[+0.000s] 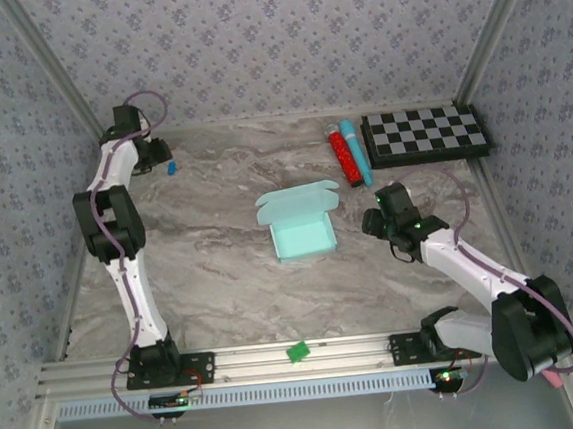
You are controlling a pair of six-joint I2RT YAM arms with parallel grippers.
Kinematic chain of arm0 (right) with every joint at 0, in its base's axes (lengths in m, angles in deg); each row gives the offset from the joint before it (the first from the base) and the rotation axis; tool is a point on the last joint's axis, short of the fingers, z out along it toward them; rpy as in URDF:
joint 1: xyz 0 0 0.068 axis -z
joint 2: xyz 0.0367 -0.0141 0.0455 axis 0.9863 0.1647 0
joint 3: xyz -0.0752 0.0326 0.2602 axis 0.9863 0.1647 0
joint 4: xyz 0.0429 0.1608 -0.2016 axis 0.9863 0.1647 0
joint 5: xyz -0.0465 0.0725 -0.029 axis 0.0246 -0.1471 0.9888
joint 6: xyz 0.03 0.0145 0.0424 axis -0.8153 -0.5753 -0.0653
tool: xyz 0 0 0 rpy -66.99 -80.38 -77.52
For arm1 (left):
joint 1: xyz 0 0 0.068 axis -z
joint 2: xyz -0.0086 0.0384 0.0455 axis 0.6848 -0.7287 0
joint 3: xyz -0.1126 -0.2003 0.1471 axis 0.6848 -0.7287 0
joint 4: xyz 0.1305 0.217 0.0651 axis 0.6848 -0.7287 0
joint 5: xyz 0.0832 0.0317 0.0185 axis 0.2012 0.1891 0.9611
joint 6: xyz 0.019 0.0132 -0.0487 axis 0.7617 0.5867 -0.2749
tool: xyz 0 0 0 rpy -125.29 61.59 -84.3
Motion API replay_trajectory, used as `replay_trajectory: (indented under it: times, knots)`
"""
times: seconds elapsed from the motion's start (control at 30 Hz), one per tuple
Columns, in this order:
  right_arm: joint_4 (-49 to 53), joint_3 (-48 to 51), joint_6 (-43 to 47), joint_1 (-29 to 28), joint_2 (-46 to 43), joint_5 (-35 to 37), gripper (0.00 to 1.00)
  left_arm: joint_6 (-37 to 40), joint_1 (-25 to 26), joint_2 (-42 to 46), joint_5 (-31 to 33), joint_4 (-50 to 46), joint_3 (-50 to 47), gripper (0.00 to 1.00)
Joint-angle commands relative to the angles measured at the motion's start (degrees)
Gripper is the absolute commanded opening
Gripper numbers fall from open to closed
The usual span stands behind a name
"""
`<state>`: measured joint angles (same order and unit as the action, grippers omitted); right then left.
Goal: Fold the paper box
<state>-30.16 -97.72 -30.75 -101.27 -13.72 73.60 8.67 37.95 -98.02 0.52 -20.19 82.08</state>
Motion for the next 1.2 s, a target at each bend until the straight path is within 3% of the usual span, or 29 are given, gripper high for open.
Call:
replay_trajectory:
  times: [0.0, 0.3, 0.7, 1.17]
  knots:
    - [0.3, 0.7, -0.2, 0.2, -0.4, -1.0, 0.57, -0.2, -0.3, -5.1, -2.2, -7.7, 8.5, 0.47]
    - [0.4, 0.3, -0.9, -0.2, -0.6, -1.6, 0.57, -1.2, -0.7, -17.5, -6.2, -14.3, 25.0, 0.47]
    - [0.5, 0.4, -1.3, -0.7, -0.7, -1.6, 0.57, -2.3, -1.0, -21.3, -9.1, -15.0, 27.2, 0.46]
    - [-0.7, 1.8, -1.7, -0.8, -0.2, -2.3, 0.58, 0.4, 0.0, -19.4, -8.3, -22.2, 26.1, 0.28]
